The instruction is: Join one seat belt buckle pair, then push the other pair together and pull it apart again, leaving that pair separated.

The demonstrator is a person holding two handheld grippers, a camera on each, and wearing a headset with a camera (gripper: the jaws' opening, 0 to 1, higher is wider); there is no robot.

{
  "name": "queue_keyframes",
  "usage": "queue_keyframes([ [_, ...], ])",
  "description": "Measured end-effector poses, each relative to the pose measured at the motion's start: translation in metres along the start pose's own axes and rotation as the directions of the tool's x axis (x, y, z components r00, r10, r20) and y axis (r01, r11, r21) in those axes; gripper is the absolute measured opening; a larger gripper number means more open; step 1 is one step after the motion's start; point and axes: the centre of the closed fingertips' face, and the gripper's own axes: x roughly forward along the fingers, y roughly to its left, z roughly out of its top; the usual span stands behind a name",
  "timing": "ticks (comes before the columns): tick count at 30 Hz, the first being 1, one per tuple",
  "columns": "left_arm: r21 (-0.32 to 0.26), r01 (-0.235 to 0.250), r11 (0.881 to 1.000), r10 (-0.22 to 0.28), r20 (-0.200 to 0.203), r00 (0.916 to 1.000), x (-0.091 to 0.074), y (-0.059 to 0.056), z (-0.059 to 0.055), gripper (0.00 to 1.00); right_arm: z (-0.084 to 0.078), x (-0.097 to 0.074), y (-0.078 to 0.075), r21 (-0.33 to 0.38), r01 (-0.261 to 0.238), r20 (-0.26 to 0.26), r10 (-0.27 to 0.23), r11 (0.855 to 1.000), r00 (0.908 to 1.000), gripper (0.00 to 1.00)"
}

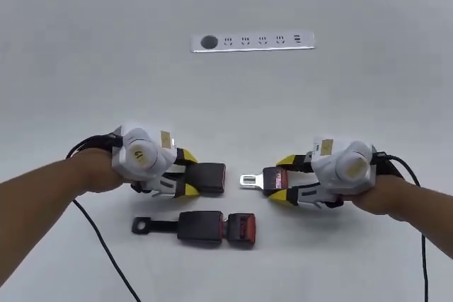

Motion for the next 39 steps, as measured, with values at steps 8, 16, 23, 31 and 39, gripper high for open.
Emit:
queue_keyframes([
  [8,0.000,0.001,1.000,-0.001,-0.008,1.0000,0.000,0.000,0.000,0.34,0.013,0.015,0.004,-0.009,-0.009,0.009,0.009,1.000,0.9999,0.35],
  [16,-0.016,-0.003,1.000,0.003,-0.004,1.0000,0.000,-0.002,0.000,0.33,0.028,0.029,0.012,-0.021,-0.027,0.005,0.027,0.999,0.9996,0.35],
  [23,-0.023,-0.005,1.000,0.005,-0.008,1.0000,0.000,-0.001,0.001,0.33,0.027,0.025,0.011,-0.023,-0.032,0.008,0.032,0.999,0.9995,0.35],
  [31,-0.030,-0.012,0.999,0.011,-0.026,0.9996,0.000,-0.002,0.003,0.33,0.029,0.026,0.010,-0.006,-0.030,0.015,0.030,1.000,0.9994,0.34],
  [39,-0.042,-0.021,0.999,0.020,-0.034,0.9992,0.000,-0.003,0.005,0.32,0.039,0.034,0.014,0.006,-0.020,0.015,0.020,1.000,0.9997,0.34],
])
